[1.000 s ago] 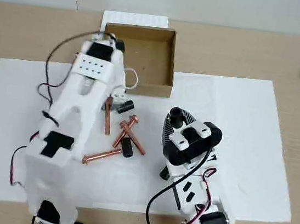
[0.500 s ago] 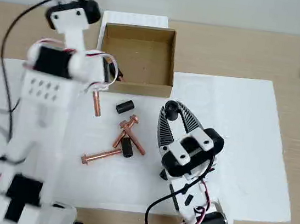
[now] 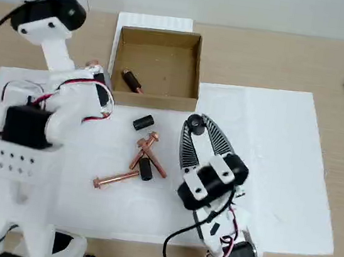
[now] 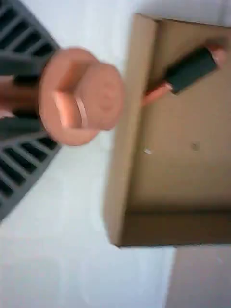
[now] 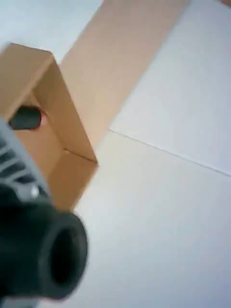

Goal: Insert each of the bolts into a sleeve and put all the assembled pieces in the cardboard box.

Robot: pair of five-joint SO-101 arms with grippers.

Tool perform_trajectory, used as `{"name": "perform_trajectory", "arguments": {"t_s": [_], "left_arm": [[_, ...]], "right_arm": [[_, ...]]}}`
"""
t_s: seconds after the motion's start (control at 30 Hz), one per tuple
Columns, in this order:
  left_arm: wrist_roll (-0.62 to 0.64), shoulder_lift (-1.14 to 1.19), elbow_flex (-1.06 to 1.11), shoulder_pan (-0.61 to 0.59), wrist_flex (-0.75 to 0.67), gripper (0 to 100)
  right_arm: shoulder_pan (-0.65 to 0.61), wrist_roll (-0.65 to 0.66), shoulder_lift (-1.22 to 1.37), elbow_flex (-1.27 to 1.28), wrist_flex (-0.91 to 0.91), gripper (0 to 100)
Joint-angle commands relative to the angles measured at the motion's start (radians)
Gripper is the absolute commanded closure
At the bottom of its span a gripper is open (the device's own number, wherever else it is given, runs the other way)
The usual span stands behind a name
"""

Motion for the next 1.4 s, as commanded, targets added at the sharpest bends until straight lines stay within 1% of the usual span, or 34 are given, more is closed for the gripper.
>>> {"name": "perform_trajectory", "arguments": {"t_s": [0.0, 0.1, 0.23, 0.4, 0.5, 0.6, 0.7, 0.77, 0.83, 1.0, 1.13, 1.23, 1.37], "left_arm": [[-0.002, -0.120, 0.101, 0.002, -0.170, 99], [-0.002, -0.221, 0.268, 0.002, -0.334, 99], [-0.003, -0.390, 0.519, 0.002, -0.588, 99], [-0.005, -0.582, 0.766, 0.003, -0.864, 99], [-0.005, -0.683, 0.886, 0.002, -0.996, 99], [-0.005, -0.756, 0.972, 0.003, -1.091, 99], [-0.005, -0.784, 1.000, 0.003, -1.109, 99], [-0.002, -0.792, 0.997, 0.025, -1.106, 99], [0.000, -0.795, 0.986, 0.091, -1.105, 99], [0.002, -0.812, 0.947, 0.308, -1.103, 99], [0.003, -0.812, 0.938, 0.331, -1.103, 99], [0.003, -0.809, 0.891, 0.344, -1.051, 99], [0.003, -0.809, 0.819, 0.402, -0.990, 99]], "right_arm": [[-0.005, 0.008, -0.018, 0.005, -0.048, 99.5], [-0.005, 0.008, -0.018, 0.005, -0.045, 99.5], [-0.005, 0.008, -0.018, 0.005, -0.044, 99.5], [-0.005, 0.008, -0.015, 0.005, -0.042, 99.5], [-0.005, 0.008, -0.013, 0.006, -0.042, 99.5], [-0.005, 0.008, -0.012, 0.006, -0.039, 99.5], [-0.005, 0.006, -0.012, 0.006, 0.008, 99.5], [-0.005, 0.005, -0.015, 0.006, 0.035, 99.5], [-0.005, 0.005, -0.018, 0.006, 0.035, 99.5], [-0.021, 0.006, -0.018, 0.006, 0.005, 99.5], [-0.039, 0.006, -0.018, 0.006, 0.012, 99.5], [-0.042, 0.006, -0.018, 0.006, 0.012, 99.5], [-0.042, 0.006, -0.018, 0.006, 0.013, 99.5]]}}
